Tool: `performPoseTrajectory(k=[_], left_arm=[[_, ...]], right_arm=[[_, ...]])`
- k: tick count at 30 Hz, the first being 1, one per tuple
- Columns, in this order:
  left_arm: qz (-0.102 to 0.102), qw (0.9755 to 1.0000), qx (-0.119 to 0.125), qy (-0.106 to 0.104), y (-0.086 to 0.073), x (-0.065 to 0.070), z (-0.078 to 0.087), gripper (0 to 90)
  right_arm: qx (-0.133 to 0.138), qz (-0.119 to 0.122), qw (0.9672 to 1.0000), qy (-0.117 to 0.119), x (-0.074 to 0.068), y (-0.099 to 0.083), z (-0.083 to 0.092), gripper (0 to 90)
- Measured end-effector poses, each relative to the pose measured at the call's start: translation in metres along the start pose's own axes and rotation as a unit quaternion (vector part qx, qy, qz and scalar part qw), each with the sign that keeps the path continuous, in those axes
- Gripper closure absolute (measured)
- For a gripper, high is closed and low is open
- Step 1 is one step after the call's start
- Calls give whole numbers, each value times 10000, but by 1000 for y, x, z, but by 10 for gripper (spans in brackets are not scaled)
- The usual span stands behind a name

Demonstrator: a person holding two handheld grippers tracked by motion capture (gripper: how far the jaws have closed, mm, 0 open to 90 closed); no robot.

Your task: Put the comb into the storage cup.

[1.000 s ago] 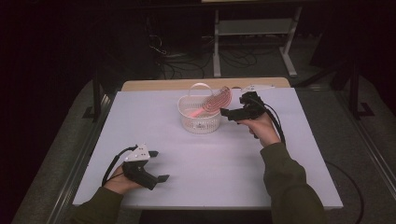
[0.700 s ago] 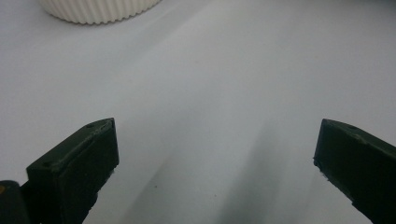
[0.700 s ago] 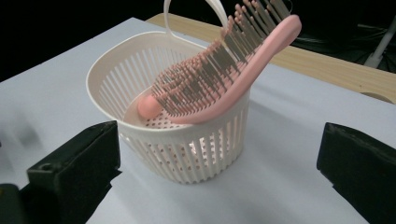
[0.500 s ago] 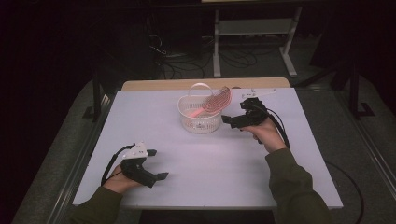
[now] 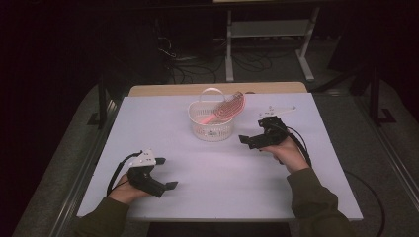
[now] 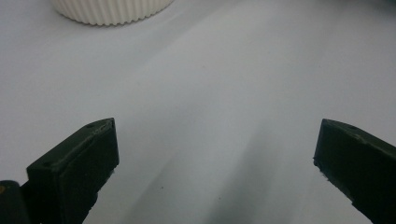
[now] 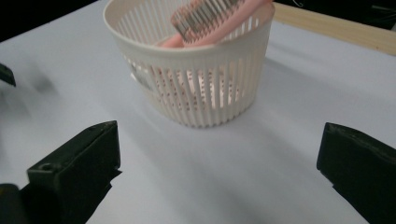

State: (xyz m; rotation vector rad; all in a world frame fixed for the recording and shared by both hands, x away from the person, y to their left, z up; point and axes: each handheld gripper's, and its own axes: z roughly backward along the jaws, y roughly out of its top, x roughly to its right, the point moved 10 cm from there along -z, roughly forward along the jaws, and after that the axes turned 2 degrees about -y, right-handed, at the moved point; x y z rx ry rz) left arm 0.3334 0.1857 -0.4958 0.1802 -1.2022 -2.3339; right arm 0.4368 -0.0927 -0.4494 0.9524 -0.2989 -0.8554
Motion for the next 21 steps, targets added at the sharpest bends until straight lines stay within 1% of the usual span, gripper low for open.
performPoseTrajectory(k=[4, 8, 14, 19, 21], left_arm=[[4, 10000, 8, -3, 0, 0, 0, 1], [-1, 10000, 11, -6, 0, 1, 0, 1], [-1, 10000, 12, -15, 0, 0, 0, 1], [-8, 10000, 12, -24, 1, 1, -1, 1], [-13, 10000, 6, -28, 1, 1, -1, 1]], right_arm=[[-53, 57, 10000, 32, -3, -8, 5, 0], [-75, 61, 9999, 77, -7, -15, 10, 0], [-162, 171, 9996, 137, -14, -27, 17, 0], [-171, 167, 9997, 109, -16, -36, 23, 0], [-202, 211, 9995, 107, -17, -41, 25, 0]])
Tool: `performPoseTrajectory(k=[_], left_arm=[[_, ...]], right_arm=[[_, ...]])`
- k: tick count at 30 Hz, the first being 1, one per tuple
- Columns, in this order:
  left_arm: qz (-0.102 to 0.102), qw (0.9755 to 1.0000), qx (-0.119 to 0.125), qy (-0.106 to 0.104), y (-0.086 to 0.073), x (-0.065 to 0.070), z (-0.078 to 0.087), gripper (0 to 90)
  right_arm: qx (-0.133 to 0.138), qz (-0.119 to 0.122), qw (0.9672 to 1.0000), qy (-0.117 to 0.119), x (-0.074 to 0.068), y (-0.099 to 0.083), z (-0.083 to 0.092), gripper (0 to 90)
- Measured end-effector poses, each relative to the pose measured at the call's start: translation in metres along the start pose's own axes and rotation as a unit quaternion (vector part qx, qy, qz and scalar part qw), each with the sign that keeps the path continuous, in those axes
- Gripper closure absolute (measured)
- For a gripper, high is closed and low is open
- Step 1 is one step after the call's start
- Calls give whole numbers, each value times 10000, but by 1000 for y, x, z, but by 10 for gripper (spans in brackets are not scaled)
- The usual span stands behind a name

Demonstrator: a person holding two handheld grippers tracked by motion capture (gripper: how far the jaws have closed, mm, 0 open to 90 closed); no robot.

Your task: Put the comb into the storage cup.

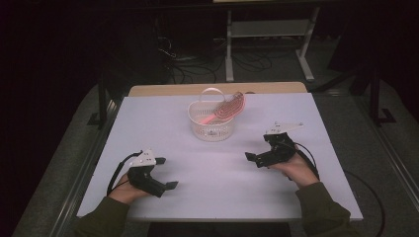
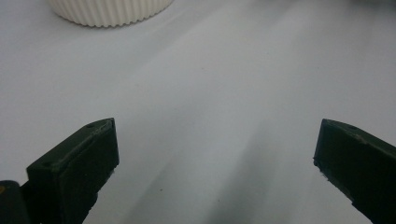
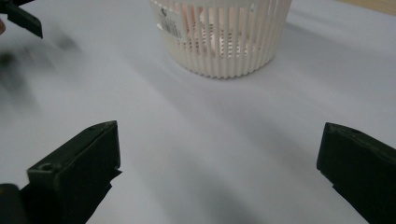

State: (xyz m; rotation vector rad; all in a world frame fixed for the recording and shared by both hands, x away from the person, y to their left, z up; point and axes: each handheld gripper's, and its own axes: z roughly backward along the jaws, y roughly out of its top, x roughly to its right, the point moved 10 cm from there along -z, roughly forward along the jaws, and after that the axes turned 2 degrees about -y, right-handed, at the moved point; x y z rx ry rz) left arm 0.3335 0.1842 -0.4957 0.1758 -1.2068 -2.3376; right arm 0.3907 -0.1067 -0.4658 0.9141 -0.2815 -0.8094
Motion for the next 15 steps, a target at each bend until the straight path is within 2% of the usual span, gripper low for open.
performPoseTrajectory(k=[15], left_arm=[[26, 10000, 71, -15, 2, 1, 1, 1]], right_arm=[[56, -24, 10000, 33, -12, -33, 19, 0]])
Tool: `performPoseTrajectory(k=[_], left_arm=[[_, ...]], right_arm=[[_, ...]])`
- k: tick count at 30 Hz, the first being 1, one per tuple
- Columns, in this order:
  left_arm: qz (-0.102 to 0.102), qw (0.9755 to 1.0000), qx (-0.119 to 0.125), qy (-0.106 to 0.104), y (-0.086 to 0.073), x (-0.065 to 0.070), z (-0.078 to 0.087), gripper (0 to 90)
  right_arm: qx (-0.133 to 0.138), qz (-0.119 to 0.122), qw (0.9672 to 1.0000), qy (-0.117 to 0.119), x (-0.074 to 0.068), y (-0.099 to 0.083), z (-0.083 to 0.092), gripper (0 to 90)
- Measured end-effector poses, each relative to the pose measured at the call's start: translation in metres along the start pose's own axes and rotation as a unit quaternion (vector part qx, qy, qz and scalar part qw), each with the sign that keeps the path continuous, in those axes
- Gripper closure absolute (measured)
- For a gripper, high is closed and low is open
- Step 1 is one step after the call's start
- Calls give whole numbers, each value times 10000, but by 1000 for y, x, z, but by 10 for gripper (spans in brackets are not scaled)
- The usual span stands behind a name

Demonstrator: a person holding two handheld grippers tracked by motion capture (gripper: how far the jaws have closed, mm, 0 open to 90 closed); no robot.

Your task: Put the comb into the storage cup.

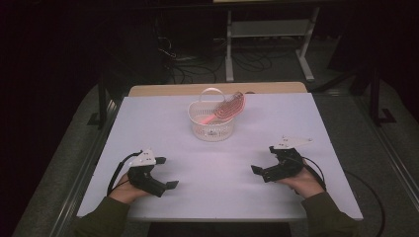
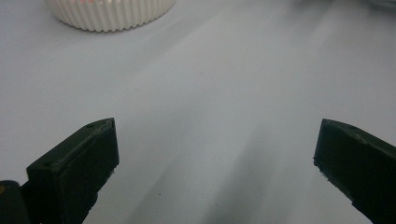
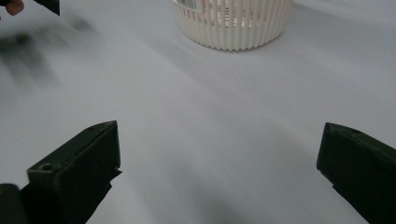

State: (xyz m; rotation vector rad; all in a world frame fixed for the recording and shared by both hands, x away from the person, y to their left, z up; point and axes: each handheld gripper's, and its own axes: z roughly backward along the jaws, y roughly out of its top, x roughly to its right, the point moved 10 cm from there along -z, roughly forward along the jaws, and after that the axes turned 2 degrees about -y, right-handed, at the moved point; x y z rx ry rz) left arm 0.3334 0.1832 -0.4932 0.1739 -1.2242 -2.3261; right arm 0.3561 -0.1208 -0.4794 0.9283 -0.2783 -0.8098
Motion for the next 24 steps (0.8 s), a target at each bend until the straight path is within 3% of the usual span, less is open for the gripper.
performPoseTrajectory(k=[14, 24], left_arm=[[-17, 10000, 53, 12, 3, 1, 0, 1], [3, 10000, 92, -1, 3, 0, 0, 1]], right_arm=[[-43, -66, 10000, -19, -2, -30, 13, 0], [-9, -186, 9998, -59, -1, -35, 17, 0]])
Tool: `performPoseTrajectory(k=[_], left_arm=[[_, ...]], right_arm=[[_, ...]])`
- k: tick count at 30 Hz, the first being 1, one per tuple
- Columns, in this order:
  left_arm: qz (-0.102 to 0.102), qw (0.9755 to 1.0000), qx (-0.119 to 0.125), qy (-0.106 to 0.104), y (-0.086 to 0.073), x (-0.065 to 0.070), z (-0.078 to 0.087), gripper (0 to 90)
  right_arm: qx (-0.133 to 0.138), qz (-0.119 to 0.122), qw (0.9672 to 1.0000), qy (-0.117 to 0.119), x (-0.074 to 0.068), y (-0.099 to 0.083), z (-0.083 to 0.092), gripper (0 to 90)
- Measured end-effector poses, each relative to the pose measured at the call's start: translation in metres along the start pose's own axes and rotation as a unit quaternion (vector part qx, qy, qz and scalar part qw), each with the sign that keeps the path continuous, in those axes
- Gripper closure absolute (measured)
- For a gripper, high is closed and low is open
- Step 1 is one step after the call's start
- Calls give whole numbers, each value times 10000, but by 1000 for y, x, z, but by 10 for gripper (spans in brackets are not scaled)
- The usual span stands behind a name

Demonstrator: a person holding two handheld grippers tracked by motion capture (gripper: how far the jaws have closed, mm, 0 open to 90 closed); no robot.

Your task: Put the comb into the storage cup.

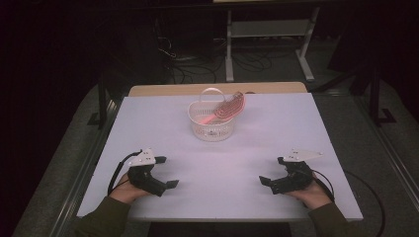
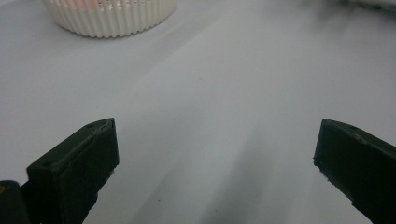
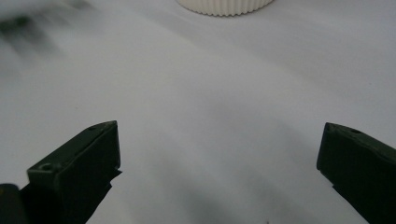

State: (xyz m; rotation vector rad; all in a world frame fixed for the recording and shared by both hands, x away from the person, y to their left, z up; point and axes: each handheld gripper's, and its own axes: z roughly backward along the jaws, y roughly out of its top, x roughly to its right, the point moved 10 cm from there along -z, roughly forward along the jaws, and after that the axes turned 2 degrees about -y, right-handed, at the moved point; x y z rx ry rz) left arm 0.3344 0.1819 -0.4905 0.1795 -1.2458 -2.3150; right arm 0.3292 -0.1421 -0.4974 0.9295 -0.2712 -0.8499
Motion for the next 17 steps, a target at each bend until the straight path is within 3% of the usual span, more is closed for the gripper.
performPoseTrajectory(k=[6, 17], left_arm=[[-19, 10000, 36, 9, 1, 0, 2, 1], [-4, 10000, 43, -12, 1, 0, 2, 1]], right_arm=[[90, -49, 9999, 72, -10, -1, 2, 0], [57, -46, 10000, 41, -8, -3, 1, 0]])
